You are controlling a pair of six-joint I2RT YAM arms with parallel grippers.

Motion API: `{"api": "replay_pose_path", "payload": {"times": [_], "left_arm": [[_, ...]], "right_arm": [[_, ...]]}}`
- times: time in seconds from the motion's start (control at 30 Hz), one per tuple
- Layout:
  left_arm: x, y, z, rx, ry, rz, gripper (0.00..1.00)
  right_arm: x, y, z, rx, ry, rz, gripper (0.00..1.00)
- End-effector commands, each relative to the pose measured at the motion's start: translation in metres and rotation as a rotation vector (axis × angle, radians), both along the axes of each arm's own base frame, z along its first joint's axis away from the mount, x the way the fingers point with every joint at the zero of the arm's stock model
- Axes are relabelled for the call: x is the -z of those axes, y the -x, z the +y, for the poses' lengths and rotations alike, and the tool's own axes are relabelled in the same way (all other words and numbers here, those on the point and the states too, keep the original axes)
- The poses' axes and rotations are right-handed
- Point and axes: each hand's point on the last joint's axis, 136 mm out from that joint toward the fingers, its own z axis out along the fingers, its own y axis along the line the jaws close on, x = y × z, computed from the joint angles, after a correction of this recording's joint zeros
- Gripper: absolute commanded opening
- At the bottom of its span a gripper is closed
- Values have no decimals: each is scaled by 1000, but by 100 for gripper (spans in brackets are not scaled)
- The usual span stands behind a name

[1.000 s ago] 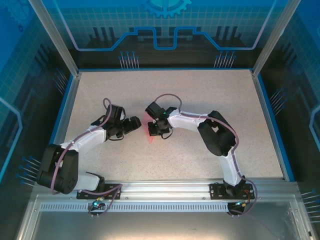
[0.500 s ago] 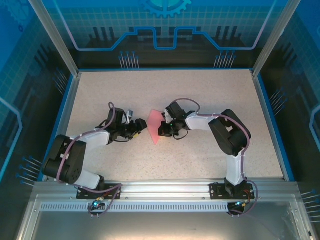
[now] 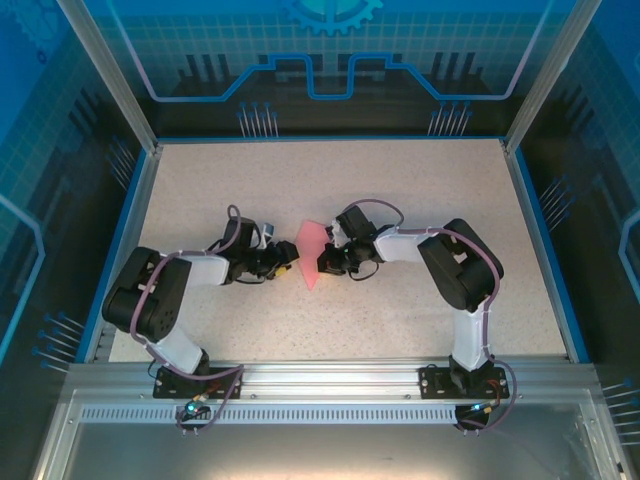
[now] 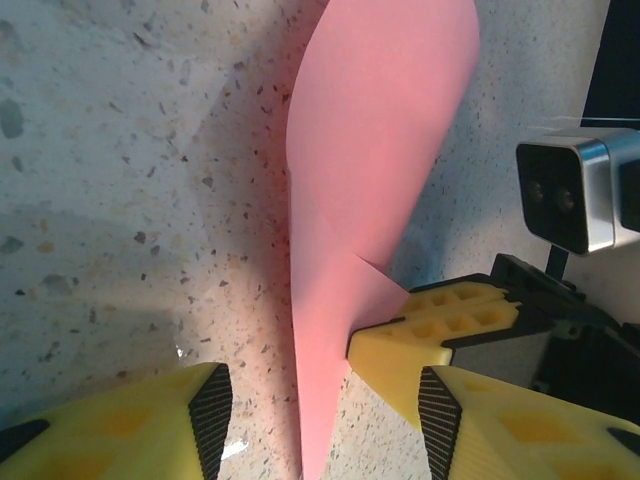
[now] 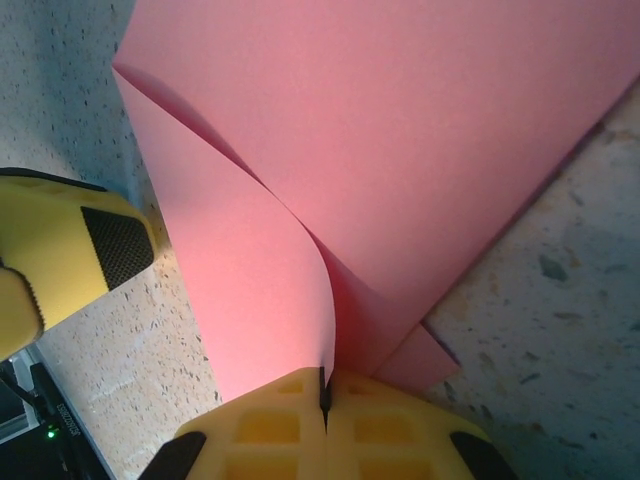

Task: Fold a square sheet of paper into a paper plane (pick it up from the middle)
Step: Fold the wing for the fifth time at the center of the table.

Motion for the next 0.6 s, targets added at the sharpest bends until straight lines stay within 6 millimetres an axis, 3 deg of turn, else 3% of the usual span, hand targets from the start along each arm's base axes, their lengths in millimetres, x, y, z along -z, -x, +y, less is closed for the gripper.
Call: {"api": "replay_pose_path", "payload": {"times": [0.0,0.27,0.57], "left_arm": [[-7,-9,-10,38,8,-37,56],[-4,-18,-17,55,6,-39,46],[3,-18,-21,68,-1,-25,46]], "right_arm": [[-6,0,-5,13,-16,8,4],[-6,0,-5,13,-17,9,3],[-6,-1,-5,15,-21,10,3]]}}
